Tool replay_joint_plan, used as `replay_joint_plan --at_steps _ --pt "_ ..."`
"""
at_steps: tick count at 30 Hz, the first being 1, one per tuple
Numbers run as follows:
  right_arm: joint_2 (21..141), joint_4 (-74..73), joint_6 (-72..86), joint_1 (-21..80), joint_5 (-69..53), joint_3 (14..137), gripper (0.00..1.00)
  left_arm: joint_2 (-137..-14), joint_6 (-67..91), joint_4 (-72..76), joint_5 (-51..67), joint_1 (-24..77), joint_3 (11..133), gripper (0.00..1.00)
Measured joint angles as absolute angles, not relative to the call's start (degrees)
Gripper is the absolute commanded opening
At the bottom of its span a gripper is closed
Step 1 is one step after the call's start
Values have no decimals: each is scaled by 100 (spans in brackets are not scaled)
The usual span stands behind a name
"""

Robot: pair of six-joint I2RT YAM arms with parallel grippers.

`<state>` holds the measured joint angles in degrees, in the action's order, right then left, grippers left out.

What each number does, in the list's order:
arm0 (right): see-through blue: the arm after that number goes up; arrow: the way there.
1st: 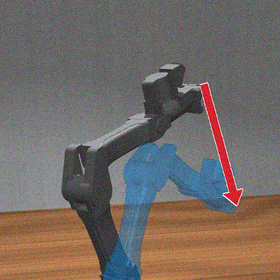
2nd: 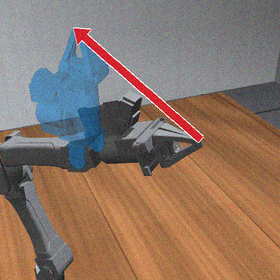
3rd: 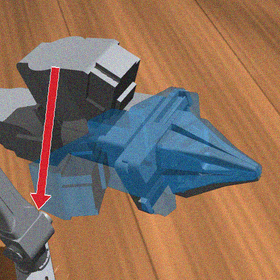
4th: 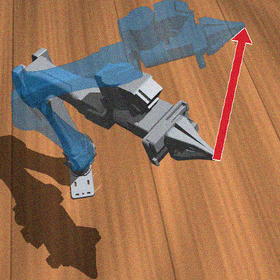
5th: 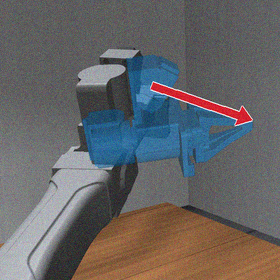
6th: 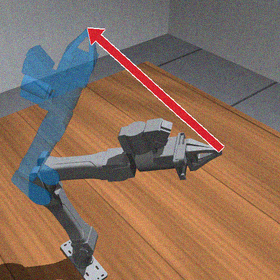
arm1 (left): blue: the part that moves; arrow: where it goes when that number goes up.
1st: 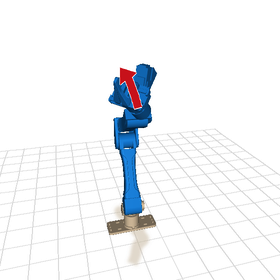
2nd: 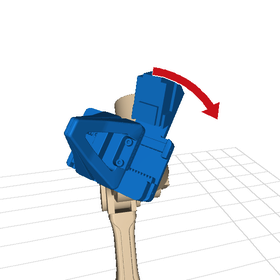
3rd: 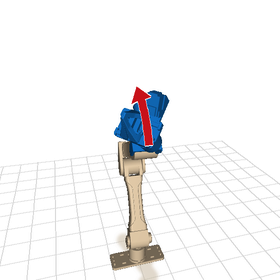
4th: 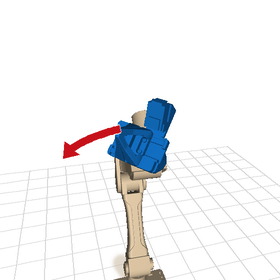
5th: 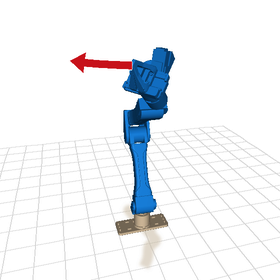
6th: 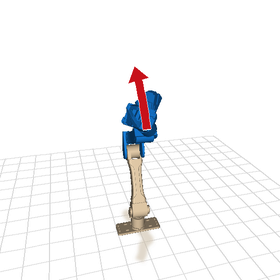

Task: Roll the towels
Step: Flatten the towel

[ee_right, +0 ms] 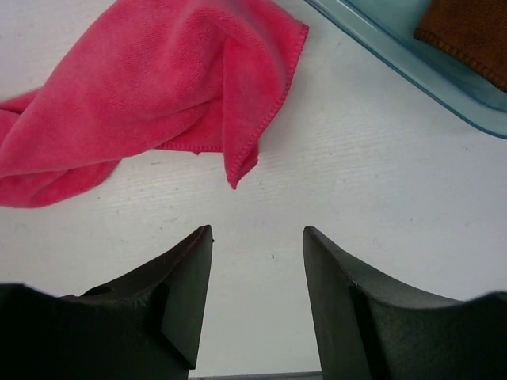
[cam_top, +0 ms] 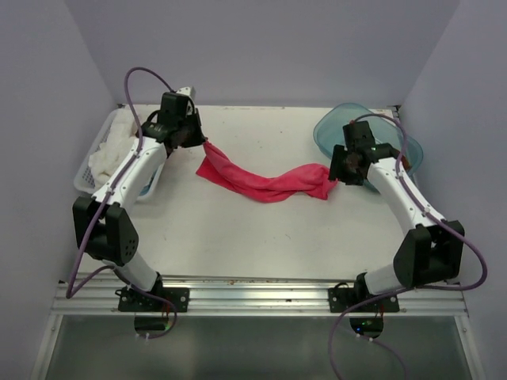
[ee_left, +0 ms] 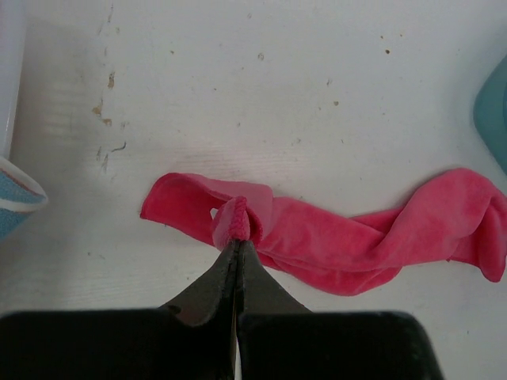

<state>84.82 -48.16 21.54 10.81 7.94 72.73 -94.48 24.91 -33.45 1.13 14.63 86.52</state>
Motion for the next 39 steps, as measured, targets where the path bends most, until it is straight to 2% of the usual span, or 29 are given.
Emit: replay_joint_plan --at_steps 4,9,22,23,24,26,27,29,35,39 --pt "8318 -4519 2211 1092 598 6945 54 -9310 2491 -3315 158 1463 8650 0" --pt "8676 -4230 2322 1092 375 6692 66 -9233 2491 -3262 220 1463 8635 0" --pt "9852 -3767 2624 1157 346 6702 59 -9198 2497 -3223 259 1463 8549 0" --pt "9841 -3730 2683 1162 346 6672 57 -9190 2497 -3223 259 1463 8547 0" --pt "9826 -3667 2735 1168 344 6628 47 -9183 2497 -3223 259 1463 8547 0" --pt "9819 -3564 2845 1173 349 6528 33 -9168 2497 -3223 259 1463 8547 0" --pt "9819 -3529 2899 1179 366 6484 16 -9161 2497 -3223 259 1463 8547 0" --pt "9819 -3457 2985 1190 419 6416 1 -9153 2495 -3223 259 1463 8547 0" --pt "9819 -3479 3037 1194 550 6639 0 -9148 2491 -3225 259 1459 8547 0" --pt "9819 -3802 2919 1144 687 7544 0 -9351 2488 -3468 338 1391 8991 0"
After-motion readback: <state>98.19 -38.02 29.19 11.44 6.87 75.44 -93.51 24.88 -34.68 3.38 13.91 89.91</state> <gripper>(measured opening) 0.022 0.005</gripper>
